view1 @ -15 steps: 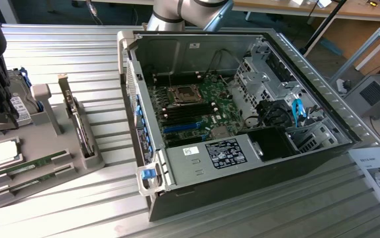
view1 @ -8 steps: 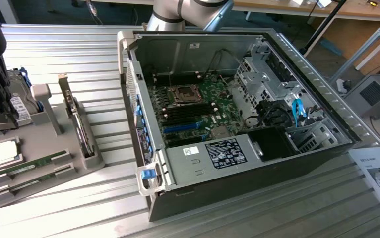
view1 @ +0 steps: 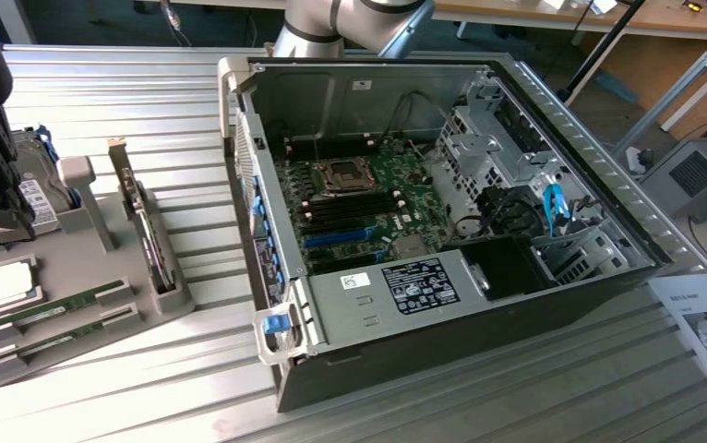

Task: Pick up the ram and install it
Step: 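Pick up the ram and move it above insertion slot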

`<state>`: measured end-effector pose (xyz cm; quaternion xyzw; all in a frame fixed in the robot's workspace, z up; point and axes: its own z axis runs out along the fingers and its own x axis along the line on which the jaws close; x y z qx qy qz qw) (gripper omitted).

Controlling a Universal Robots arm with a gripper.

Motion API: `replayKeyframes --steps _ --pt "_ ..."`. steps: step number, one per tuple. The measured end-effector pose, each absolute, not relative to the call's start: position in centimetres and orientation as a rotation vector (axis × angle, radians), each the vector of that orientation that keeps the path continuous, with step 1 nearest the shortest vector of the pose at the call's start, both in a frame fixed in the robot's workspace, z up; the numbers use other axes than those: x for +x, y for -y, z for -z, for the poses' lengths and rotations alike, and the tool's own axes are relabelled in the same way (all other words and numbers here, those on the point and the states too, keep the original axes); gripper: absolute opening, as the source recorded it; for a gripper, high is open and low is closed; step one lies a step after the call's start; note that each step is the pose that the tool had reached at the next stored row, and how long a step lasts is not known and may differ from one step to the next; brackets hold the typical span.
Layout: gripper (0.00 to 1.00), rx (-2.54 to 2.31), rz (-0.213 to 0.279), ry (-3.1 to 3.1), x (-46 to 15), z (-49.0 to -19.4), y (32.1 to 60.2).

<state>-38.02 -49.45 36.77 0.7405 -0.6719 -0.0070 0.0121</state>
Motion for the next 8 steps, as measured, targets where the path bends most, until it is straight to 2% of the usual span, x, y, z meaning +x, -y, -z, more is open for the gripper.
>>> replayKeyframes --steps 8 --pt "0.24 2.336 0.021 2.064 -38.02 -36.7 49.45"
